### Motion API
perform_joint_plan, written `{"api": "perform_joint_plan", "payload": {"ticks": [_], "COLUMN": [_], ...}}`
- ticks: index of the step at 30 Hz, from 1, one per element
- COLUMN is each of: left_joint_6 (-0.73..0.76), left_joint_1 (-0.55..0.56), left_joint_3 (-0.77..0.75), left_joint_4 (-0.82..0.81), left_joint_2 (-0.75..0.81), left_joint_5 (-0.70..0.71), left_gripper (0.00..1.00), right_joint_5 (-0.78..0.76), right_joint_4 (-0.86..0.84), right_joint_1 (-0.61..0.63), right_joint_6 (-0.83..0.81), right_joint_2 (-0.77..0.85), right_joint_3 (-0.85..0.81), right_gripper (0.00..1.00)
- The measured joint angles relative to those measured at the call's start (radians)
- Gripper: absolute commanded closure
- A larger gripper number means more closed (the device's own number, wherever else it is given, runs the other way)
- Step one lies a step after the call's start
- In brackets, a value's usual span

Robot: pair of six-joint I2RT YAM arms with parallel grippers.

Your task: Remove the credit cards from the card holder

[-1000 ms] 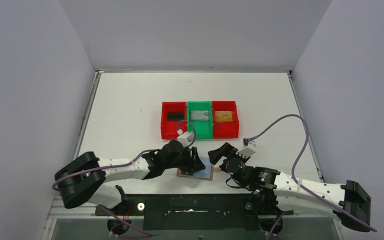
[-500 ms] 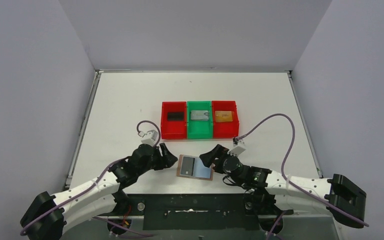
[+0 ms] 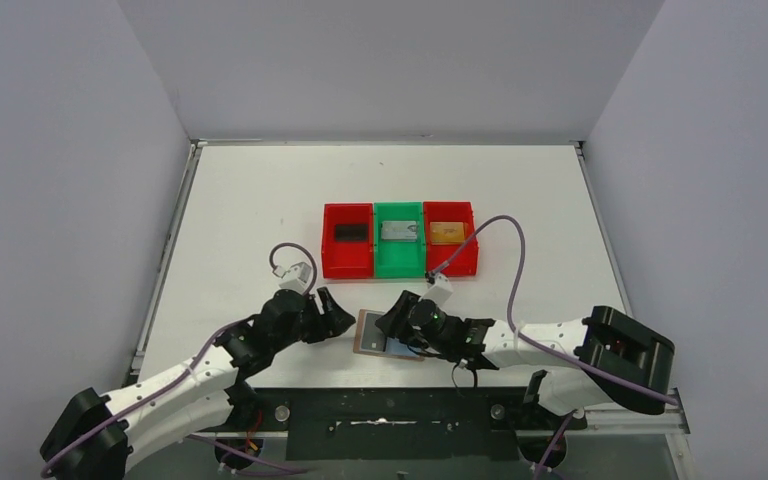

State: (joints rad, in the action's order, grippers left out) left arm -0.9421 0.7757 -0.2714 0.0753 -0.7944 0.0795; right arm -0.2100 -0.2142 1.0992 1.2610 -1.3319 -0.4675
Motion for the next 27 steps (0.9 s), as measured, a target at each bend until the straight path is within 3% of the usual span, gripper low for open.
{"api": "perform_joint_plan", "payload": {"ticks": [9,20,27], "left_joint_6": [0.012,0.054,0.064], "left_joint_1": [0.0,0.0,0.0], "left_joint_3": [0.0,-0.036,-0.046], "left_joint_4": [-0.108,-0.154,-0.15], "left_joint_2": [-0.143,-0.251,-0.257], "left_joint_5": [-0.099,-0.161,-0.154], "left_gripper": [0.4,0.49,0.51], "right_joint_5": [0.055,0.127,0.145], "right_joint_4": [-0.051,-0.29,-0.252], "right_joint_1": [-0.021,-0.059,-0.066], "right_joint_6": [0.049,0.11,0.078], "right_joint_2": [-0.048,-0.173,-0.179], "right_joint_3": [0.047,0.094,0.065], "right_gripper": [0.64,0.7,0.7]}}
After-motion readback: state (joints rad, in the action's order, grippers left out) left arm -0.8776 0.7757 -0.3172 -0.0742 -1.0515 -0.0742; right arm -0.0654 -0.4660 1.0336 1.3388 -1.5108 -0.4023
